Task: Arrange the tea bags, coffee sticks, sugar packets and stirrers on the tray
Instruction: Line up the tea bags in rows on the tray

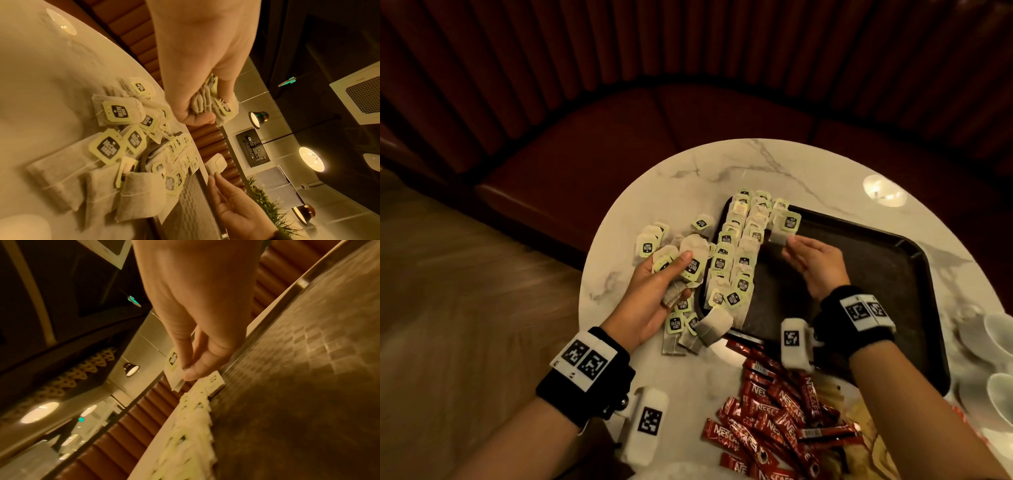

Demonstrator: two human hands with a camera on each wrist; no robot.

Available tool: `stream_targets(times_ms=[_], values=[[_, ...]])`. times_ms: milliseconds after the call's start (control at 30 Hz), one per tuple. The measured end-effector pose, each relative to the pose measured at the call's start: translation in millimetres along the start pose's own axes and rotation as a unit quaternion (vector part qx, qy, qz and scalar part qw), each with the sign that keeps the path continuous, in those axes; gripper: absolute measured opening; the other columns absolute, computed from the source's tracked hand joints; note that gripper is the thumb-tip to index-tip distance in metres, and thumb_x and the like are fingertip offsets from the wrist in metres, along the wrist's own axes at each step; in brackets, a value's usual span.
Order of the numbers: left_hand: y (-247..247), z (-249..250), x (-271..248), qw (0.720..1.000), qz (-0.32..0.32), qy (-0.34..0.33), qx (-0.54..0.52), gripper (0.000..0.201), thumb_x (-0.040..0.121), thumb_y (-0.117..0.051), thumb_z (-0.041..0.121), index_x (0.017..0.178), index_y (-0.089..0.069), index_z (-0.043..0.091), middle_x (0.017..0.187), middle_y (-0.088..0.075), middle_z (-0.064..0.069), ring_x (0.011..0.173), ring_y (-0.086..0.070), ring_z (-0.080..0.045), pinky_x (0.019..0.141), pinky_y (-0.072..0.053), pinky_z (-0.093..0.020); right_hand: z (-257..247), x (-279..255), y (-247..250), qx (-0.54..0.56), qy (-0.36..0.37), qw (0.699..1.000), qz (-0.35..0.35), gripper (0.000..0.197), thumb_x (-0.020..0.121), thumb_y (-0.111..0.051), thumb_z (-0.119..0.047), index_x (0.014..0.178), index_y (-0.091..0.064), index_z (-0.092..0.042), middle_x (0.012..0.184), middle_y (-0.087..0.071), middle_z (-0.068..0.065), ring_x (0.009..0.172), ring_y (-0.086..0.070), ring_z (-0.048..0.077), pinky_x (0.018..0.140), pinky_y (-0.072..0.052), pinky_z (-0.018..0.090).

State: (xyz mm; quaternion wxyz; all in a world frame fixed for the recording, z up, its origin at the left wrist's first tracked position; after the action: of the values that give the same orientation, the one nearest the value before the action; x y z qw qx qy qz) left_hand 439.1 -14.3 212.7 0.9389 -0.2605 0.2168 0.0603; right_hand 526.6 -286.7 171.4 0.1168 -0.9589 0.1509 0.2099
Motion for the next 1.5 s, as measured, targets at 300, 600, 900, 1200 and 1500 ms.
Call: stream_targets(times_ms=[300, 600, 900, 1200, 1500], values=[[11.5, -6.5, 5.3, 0.999, 0.022, 0.017, 0.041, 0.014, 0.091, -0.063, 0.013, 0.103, -0.066, 0.019, 0.093, -0.075, 0.0, 0.072, -0.069, -0.01, 0.054, -0.053, -0.022, 18.4, 83.6, 16.7, -0.144, -0.017, 0.988, 0.062, 0.02, 0.086, -0.07, 0.0, 0.105, -0.07, 0.005, 0.082, -0.068, 0.009, 0.067, -0.063, 0.013, 0.062, -0.053, 0.016], [18.5, -2.4, 9.7, 0.999, 0.041, 0.004, 0.032, 0.017, 0.09, -0.063, 0.012, 0.107, -0.066, 0.016, 0.09, -0.076, -0.001, 0.069, -0.069, -0.009, 0.051, -0.051, -0.019, 3.9, 97.2, 15.6, -0.222, 0.016, 0.971, 0.083, 0.031, 0.084, -0.07, -0.007, 0.115, -0.068, -0.002, 0.096, -0.068, 0.008, 0.08, -0.066, 0.017, 0.079, -0.055, 0.028], [23.1, -2.6, 10.0, 0.998, 0.041, 0.001, 0.037, 0.02, 0.09, -0.064, 0.013, 0.11, -0.066, 0.015, 0.092, -0.075, -0.002, 0.071, -0.068, -0.011, 0.05, -0.049, -0.021, -3.0, 92.3, -5.8, -0.22, 0.015, 0.975, 0.002, 0.046, 0.092, -0.047, 0.009, 0.135, -0.056, -0.005, 0.125, -0.063, 0.011, 0.107, -0.059, 0.021, 0.071, -0.047, 0.02], [28.1, -1.3, 7.8, 0.998, 0.053, 0.003, 0.02, 0.023, 0.091, -0.062, 0.015, 0.114, -0.064, 0.014, 0.098, -0.074, -0.008, 0.075, -0.071, -0.018, 0.048, -0.05, -0.022, -5.9, -36.8, -44.1, -0.361, 0.066, 0.916, -0.162, 0.014, 0.098, -0.056, -0.017, 0.109, -0.066, -0.017, 0.106, -0.068, -0.001, 0.089, -0.063, 0.008, 0.074, -0.047, 0.02], [25.3, -7.5, -0.8, 0.999, 0.035, 0.008, 0.024, 0.024, 0.095, -0.058, 0.015, 0.117, -0.062, 0.008, 0.098, -0.072, -0.013, 0.076, -0.072, -0.025, 0.047, -0.052, -0.024, 44.5, -103.9, -53.4, -0.587, 0.104, 0.775, -0.211, 0.023, 0.089, -0.068, -0.042, 0.104, -0.068, -0.024, 0.095, -0.063, -0.01, 0.087, -0.058, 0.002, 0.079, -0.052, 0.021]])
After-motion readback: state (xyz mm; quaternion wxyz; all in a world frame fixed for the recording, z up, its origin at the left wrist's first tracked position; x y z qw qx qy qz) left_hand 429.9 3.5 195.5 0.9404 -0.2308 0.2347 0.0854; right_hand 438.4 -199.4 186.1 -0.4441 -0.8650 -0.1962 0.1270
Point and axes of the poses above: each hand's wrist, its own x-axis towards the middle knuckle, its own y-axis out of the back of the hand, z = x × y, the point moved 8 cm from there along x, towards the middle knuckle
